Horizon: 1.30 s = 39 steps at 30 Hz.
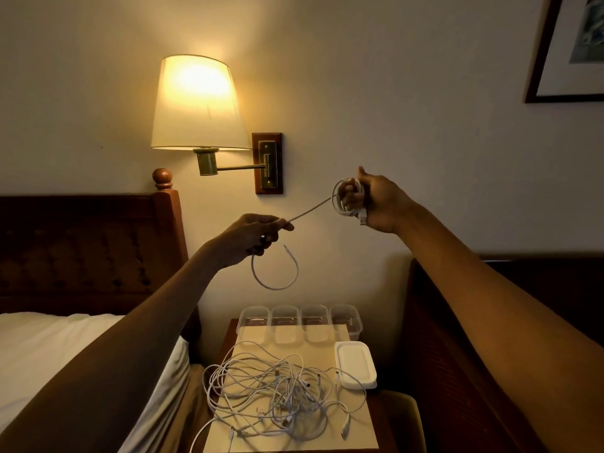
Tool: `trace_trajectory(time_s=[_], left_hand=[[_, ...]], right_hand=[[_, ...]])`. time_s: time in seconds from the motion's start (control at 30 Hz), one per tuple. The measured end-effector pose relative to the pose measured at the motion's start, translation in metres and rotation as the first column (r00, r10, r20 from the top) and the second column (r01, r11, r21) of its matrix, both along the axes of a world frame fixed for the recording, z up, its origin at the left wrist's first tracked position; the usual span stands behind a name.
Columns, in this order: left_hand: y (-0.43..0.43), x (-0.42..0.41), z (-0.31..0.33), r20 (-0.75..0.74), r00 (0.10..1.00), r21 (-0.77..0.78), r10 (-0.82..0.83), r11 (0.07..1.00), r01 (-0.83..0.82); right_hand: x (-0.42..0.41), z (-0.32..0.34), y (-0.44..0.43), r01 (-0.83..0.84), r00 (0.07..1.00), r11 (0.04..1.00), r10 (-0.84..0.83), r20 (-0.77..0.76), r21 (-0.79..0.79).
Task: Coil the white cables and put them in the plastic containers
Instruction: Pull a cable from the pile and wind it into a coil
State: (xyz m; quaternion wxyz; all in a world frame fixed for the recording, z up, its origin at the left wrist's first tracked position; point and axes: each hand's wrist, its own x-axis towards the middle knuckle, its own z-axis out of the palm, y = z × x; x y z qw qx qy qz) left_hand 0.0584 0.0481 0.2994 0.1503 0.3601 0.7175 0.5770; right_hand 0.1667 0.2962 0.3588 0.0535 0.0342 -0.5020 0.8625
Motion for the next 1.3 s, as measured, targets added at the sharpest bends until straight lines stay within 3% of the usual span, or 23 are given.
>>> trace_trajectory(time_s=[0.2, 0.37, 0.53, 0.63, 0.7, 0.8, 0.9, 1.03, 1.17, 1.3], left_hand=[[0.025, 0.022, -0.008, -0.312, 0.949, -0.272, 0.054, 0.952, -0.143], [0.058, 0.046, 0.003, -0.514, 0.842, -0.520, -0.163, 0.840, -0.155], [0.068, 0.070, 0.033, -0.592, 0.730, -0.617, -0.342, 0.774, -0.139], [0.065, 0.072, 0.056, -0.707, 0.640, -0.575, -0.301, 0.772, -0.272], [0.061, 0.070, 0.066, -0.717, 0.622, -0.619, -0.314, 0.698, -0.361], [0.057, 0.069, 0.058, -0.659, 0.665, -0.712, -0.352, 0.578, -0.400], [0.056, 0.064, 0.036, -0.579, 0.732, -0.767, -0.360, 0.547, -0.337], [0.049, 0.061, 0.042, -0.591, 0.743, -0.729, -0.314, 0.603, -0.326], [0.046, 0.064, 0.074, -0.642, 0.695, -0.669, -0.325, 0.681, -0.299], [0.044, 0.061, 0.095, -0.738, 0.610, -0.581, -0.288, 0.731, -0.358]], right_hand=[[-0.004, 0.002, -0.012, 0.176, 0.982, 0.940, -0.146, -0.122, 0.292], [-0.015, -0.013, -0.021, 0.284, 0.958, 0.734, -0.187, -0.217, 0.617], [-0.018, -0.027, -0.013, 0.369, 0.929, 0.610, -0.261, -0.262, 0.701], [-0.013, -0.031, -0.015, 0.257, 0.966, 0.667, -0.187, -0.178, 0.699], [-0.014, -0.033, -0.014, 0.186, 0.982, 0.760, -0.138, -0.125, 0.622], [-0.012, -0.028, -0.016, 0.104, 0.993, 0.919, -0.072, -0.097, 0.380], [-0.013, -0.023, -0.016, 0.056, 0.995, 0.978, -0.039, -0.090, 0.201], [-0.017, -0.034, -0.011, 0.122, 0.992, 0.879, -0.101, -0.070, 0.461], [-0.029, -0.051, -0.010, 0.195, 0.980, 0.838, -0.183, -0.074, 0.509], [-0.030, -0.057, -0.028, 0.077, 0.996, 0.750, -0.082, -0.022, 0.657]])
